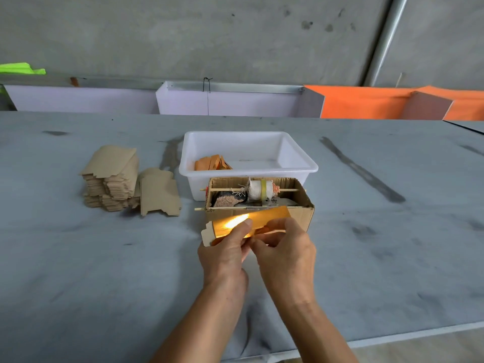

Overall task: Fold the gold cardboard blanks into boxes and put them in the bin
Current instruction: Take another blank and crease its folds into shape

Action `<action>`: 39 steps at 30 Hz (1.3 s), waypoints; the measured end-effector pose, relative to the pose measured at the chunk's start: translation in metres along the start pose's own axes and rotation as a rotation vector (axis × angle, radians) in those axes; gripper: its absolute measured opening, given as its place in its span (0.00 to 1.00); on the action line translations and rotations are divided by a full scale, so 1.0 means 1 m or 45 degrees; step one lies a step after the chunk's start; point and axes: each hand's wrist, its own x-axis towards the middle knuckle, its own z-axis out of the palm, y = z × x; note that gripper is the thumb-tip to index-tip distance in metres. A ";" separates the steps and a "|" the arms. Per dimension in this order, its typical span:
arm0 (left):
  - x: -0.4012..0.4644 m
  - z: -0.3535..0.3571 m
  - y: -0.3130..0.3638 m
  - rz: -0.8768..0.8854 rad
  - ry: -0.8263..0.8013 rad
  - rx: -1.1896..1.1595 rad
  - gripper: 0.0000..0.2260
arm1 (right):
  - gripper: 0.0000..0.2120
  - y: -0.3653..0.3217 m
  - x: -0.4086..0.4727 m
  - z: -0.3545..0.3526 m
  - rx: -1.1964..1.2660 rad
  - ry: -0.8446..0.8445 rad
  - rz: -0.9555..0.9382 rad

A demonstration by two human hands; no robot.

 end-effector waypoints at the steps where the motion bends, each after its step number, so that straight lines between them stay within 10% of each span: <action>1: -0.001 0.001 0.000 0.030 -0.003 -0.013 0.24 | 0.11 -0.001 0.000 0.000 0.076 0.009 0.079; 6: -0.005 0.001 0.004 0.091 -0.043 -0.024 0.22 | 0.15 -0.001 0.003 -0.003 0.698 -0.128 0.551; 23: -0.006 -0.001 0.012 -0.150 -0.097 0.114 0.10 | 0.10 0.016 0.006 -0.009 0.907 -0.265 -0.038; 39: -0.018 0.004 0.005 -0.237 -0.279 0.132 0.07 | 0.09 0.012 -0.006 -0.002 1.297 -0.152 0.515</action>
